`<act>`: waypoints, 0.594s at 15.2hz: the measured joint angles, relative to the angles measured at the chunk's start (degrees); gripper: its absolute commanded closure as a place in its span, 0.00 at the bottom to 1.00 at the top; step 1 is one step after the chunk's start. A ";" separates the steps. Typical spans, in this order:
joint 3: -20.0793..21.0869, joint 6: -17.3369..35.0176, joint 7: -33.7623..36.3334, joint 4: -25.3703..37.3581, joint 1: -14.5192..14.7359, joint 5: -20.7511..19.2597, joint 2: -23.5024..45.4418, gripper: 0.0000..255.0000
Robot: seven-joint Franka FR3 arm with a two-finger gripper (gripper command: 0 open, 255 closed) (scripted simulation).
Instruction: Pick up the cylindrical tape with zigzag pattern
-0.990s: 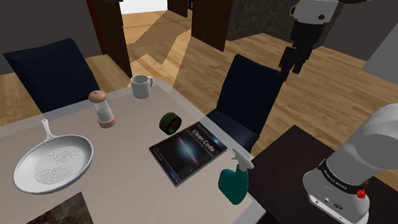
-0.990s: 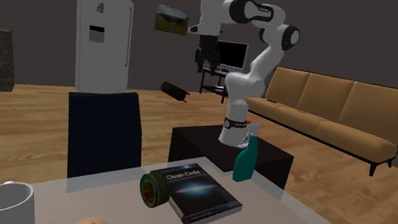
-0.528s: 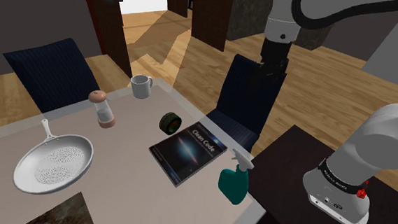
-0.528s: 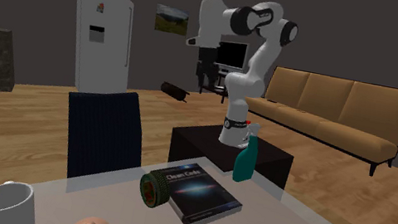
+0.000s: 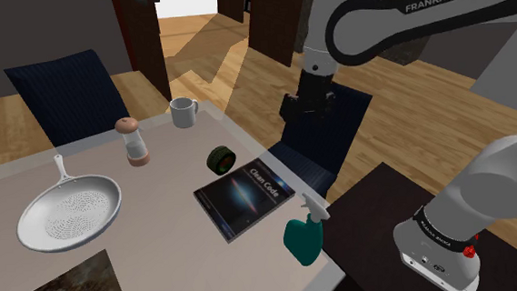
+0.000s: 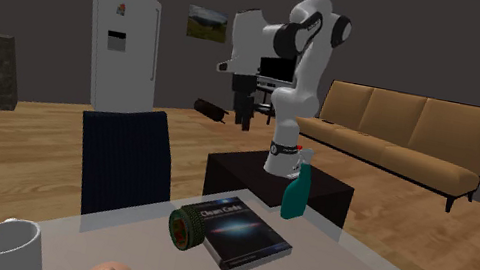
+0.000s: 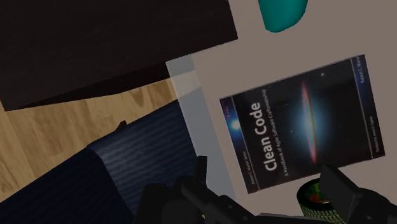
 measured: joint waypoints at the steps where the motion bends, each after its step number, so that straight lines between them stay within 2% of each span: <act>1: 1.02 1.52 2.21 1.15 -0.32 -0.33 2.43 0.00; 4: 3.71 5.92 8.98 3.46 -0.85 -1.60 8.58 0.00; 9: 6.15 12.13 21.44 11.12 -1.23 -7.91 22.23 0.00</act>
